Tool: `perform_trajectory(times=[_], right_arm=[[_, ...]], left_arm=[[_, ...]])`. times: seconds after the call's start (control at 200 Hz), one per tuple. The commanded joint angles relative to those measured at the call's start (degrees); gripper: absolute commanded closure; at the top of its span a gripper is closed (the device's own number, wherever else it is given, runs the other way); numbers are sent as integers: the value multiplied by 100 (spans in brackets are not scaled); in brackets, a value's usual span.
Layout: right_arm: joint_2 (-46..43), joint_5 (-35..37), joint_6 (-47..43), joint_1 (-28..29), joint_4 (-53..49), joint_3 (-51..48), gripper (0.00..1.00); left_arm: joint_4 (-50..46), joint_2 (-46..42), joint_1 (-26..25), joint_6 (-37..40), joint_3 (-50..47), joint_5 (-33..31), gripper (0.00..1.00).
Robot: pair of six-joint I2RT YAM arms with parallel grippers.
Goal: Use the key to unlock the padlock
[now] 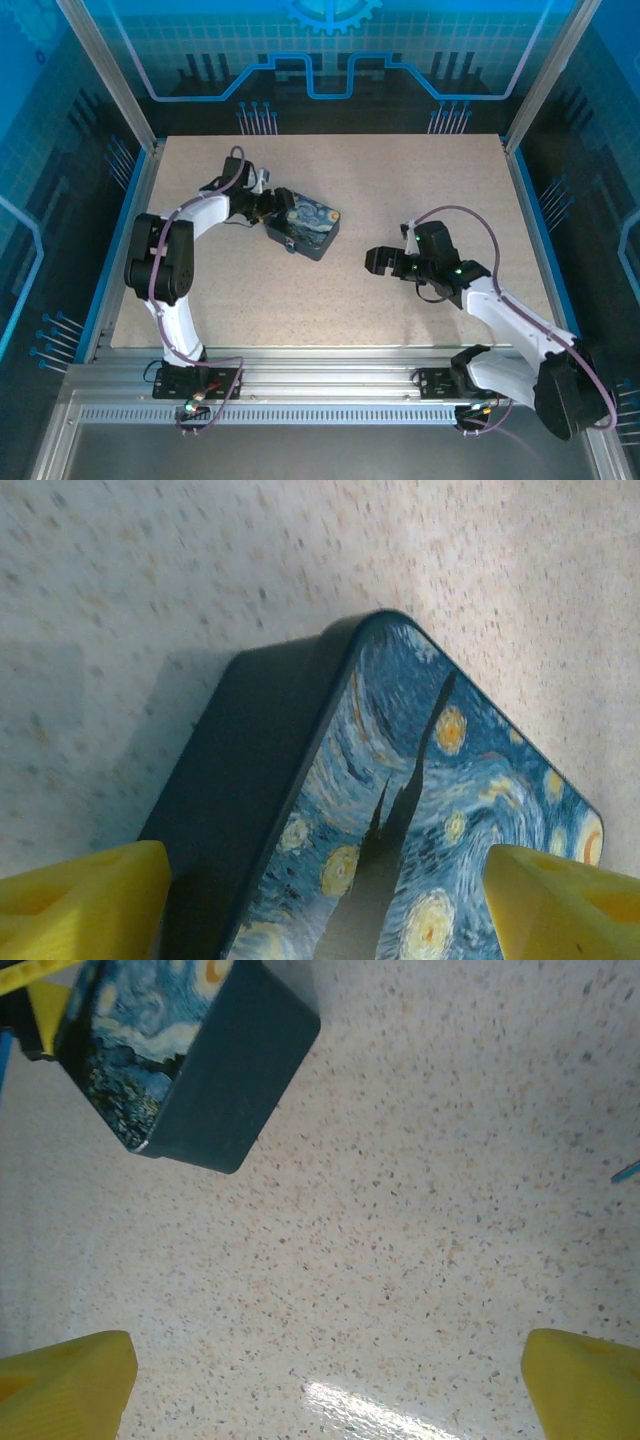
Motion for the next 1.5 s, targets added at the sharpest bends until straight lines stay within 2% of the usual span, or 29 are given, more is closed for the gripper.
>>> perform_trajectory(times=[0.0, 0.415, 0.781, 0.941, 1.196, 1.311, 1.496], right_arm=[[364, -82, 129, 134, 264, 296, 1], [2001, -455, 75, 143, 578, 1234, 17], [3095, -594, 7, 21, 325, 2242, 26], [3427, -683, -68, -6, 205, 2580, 27], [3817, -658, -272, -92, -56, 2974, 26], [3633, -515, -352, -138, -249, 2984, 24], [3088, 422, -627, -233, -1141, 2949, 23]], left_arm=[[264, -437, -205, -275, -313, 207, 18], [921, -1292, -933, -924, -1270, -134, 22], [1520, -1529, -1115, -1389, -1965, -157, 23], [1571, -1682, -1124, -1424, -2170, -237, 23], [1625, -1886, -1124, -1503, -2412, -297, 22], [1544, -2191, -1124, -1538, -2610, -513, 20], [1198, -2913, -1124, -1588, -2947, -869, 18]])
